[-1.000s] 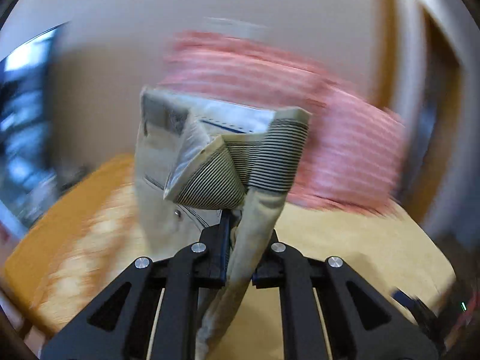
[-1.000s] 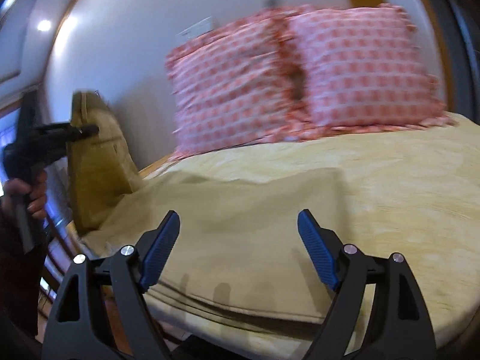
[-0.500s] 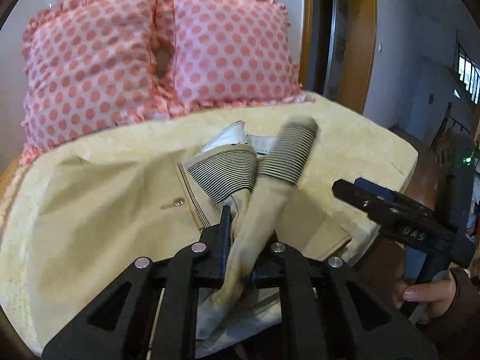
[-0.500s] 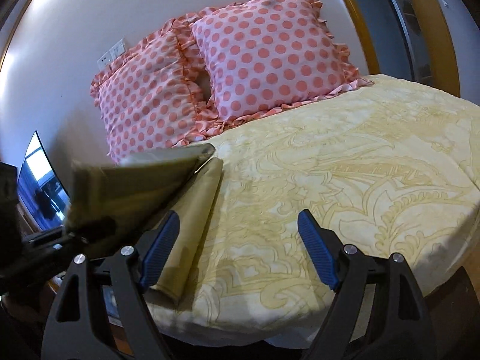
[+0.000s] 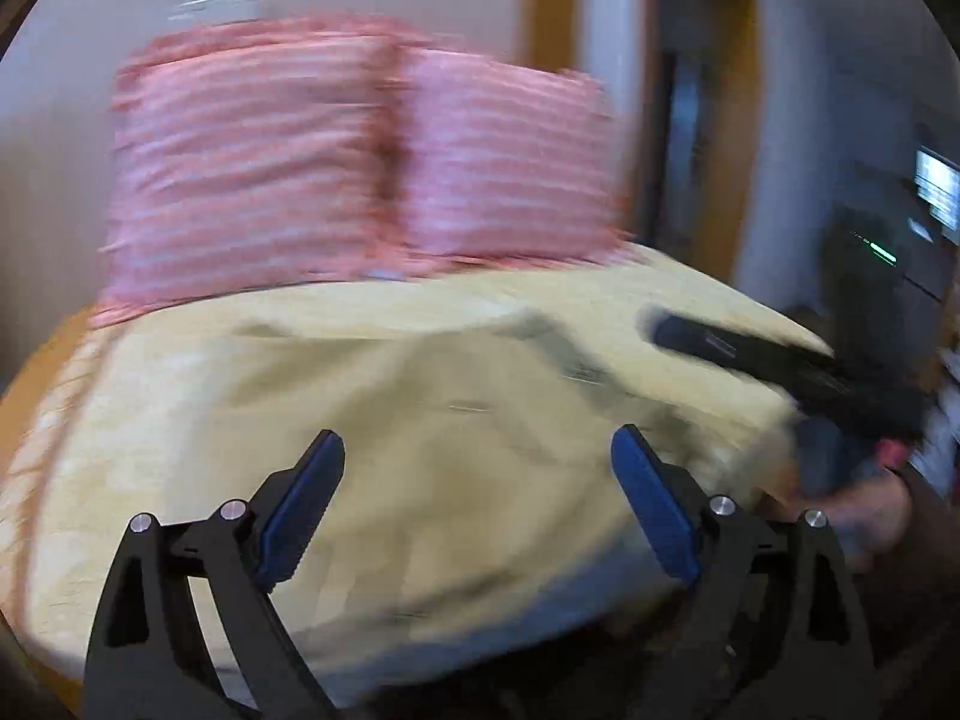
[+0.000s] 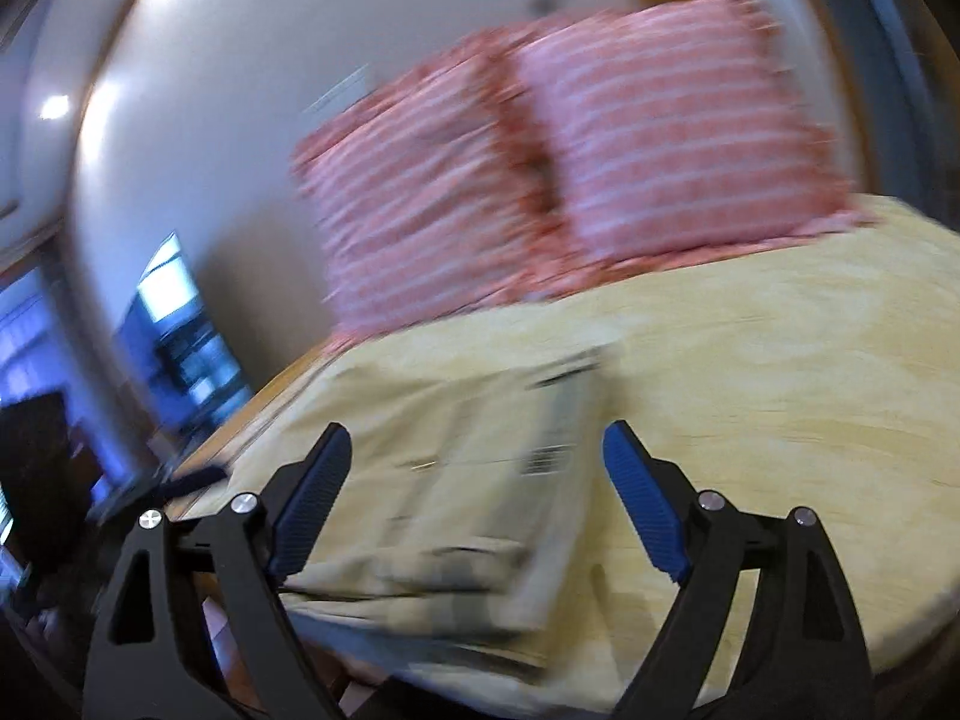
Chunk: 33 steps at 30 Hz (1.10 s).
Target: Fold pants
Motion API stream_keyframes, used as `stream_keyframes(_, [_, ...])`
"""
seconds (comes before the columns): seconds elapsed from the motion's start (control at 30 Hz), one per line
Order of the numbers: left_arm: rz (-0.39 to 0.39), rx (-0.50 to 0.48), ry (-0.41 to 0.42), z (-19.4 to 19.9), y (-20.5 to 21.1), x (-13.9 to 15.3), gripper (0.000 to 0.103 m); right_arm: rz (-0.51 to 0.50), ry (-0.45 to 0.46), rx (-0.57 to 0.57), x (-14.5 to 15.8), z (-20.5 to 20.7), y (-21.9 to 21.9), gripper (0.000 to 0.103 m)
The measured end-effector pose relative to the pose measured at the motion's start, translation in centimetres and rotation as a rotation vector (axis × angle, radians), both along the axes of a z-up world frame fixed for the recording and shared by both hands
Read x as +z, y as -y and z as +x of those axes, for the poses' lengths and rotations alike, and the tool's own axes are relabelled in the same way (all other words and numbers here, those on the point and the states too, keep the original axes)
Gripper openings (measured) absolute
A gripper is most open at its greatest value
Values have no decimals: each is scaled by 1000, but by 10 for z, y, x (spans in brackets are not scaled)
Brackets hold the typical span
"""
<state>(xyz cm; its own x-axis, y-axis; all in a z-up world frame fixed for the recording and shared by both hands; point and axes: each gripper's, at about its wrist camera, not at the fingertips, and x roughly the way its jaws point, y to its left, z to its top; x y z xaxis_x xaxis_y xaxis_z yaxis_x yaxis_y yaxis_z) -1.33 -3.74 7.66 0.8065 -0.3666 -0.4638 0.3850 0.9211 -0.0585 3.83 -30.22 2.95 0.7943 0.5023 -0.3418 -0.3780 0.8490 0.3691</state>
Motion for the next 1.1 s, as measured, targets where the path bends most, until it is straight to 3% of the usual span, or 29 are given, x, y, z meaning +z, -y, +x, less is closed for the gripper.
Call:
stream_keyframes(0.03, [-13, 65, -31, 12, -15, -3, 92, -18, -15, 35, -1, 7, -12, 85])
stream_keyframes(0.13, [-73, 142, -115, 35, -43, -15, 92, -94, -74, 104, -8, 29, -47, 85])
stream_keyframes(0.3, [-83, 180, -257, 51, -56, -44, 91, -200, -217, 76, -32, 41, -63, 87])
stream_keyframes(0.33, [-91, 177, -293, 52, -56, -54, 91, -217, -212, 71, -35, 35, -63, 87])
stream_keyframes(0.43, [-4, 173, -249, 40, -45, -55, 91, -328, -187, 41, -35, 17, -72, 86])
stream_keyframes(0.5, [-31, 151, -269, 40, -48, -51, 91, -343, -190, 56, -30, 16, -72, 86])
stream_keyframes(0.57, [-137, 130, -286, 49, -69, -37, 91, -262, -206, 72, -18, 22, -58, 85])
stream_keyframes(0.7, [-256, 175, -286, 85, -119, -14, 91, -115, -232, -7, 3, 58, -9, 85])
stream_keyframes(0.77, [-297, 145, -348, 109, -133, -16, 91, -71, -313, -20, -3, 90, 9, 68])
stream_keyframes(0.87, [-321, 129, -467, 147, -145, -34, 80, -19, -410, -7, -18, 122, 19, 58])
stream_keyframes(0.97, [-342, 106, -571, 166, -145, -55, 77, -3, -452, -4, -29, 140, 22, 56])
stream_keyframes(1.1, [-366, 43, -572, 172, -138, -58, 77, 17, -444, 18, -34, 141, 24, 44])
